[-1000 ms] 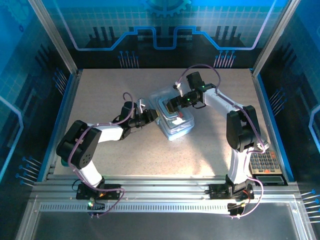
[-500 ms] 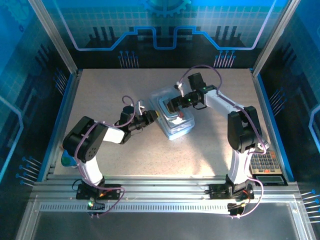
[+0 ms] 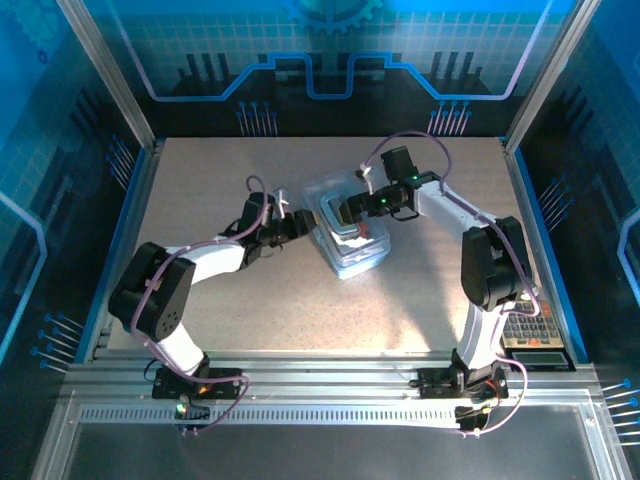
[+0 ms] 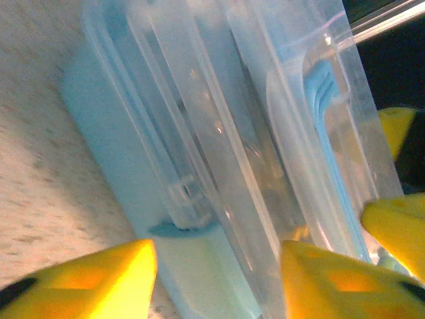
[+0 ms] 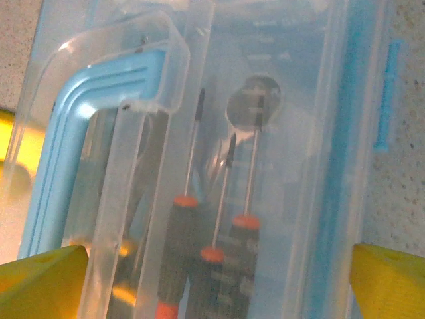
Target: Pack the tool kit
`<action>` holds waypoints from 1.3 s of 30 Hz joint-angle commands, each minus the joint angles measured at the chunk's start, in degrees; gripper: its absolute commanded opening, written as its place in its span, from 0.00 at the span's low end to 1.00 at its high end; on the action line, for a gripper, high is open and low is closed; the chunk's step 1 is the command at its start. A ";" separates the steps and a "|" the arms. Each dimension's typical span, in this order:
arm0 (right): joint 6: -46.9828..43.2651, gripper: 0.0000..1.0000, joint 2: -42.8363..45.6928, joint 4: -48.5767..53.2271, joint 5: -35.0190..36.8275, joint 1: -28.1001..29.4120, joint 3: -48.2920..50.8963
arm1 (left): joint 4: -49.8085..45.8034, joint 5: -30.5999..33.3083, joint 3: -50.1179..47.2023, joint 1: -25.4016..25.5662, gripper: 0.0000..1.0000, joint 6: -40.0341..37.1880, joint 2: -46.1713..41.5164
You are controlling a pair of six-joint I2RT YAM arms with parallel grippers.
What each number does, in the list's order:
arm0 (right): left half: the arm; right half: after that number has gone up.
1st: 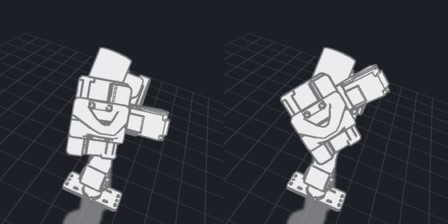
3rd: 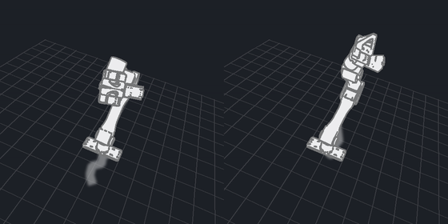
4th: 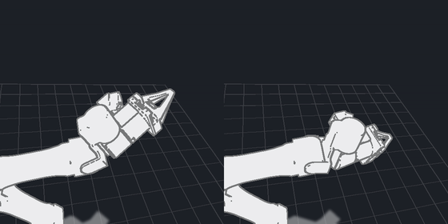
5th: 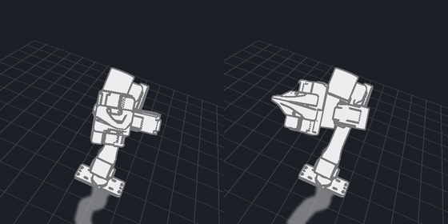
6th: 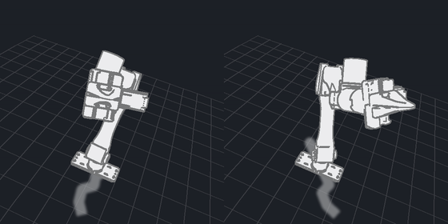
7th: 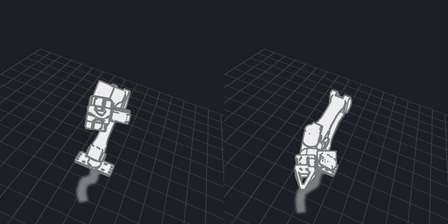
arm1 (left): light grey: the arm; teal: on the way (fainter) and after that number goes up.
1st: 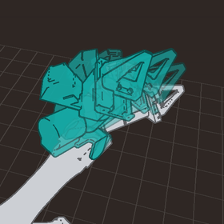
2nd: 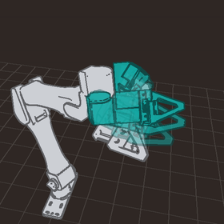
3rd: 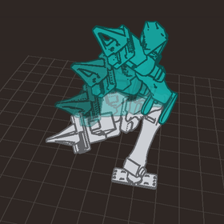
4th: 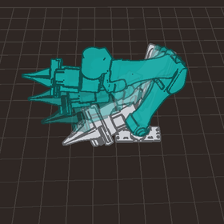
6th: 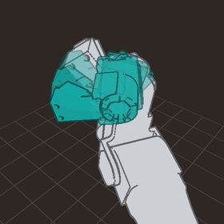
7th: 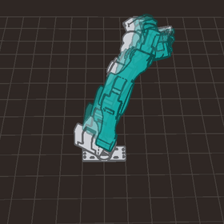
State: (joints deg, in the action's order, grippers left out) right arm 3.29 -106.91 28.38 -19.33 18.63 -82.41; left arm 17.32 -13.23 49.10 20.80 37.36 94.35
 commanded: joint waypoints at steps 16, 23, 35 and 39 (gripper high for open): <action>-8.41 1.00 54.91 -52.19 34.74 -4.08 57.76 | 9.64 42.78 -26.81 -8.43 0.99 -32.65 -37.74; -4.22 1.00 48.08 -64.08 33.58 -10.43 67.33 | 17.77 43.25 -32.44 -10.77 0.99 -33.47 -29.19; -3.00 1.00 19.06 -83.88 26.98 -14.50 62.02 | 23.39 36.88 -26.27 -15.06 0.99 -35.19 -15.55; -2.47 1.00 18.96 -79.75 27.47 -14.85 60.16 | 23.26 35.16 -26.89 -15.13 0.99 -35.58 -16.49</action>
State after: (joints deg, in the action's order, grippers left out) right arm 0.03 -87.90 -48.53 8.71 4.67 -20.36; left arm 38.68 24.62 21.82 5.98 3.01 78.72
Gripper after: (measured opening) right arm 0.996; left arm 0.995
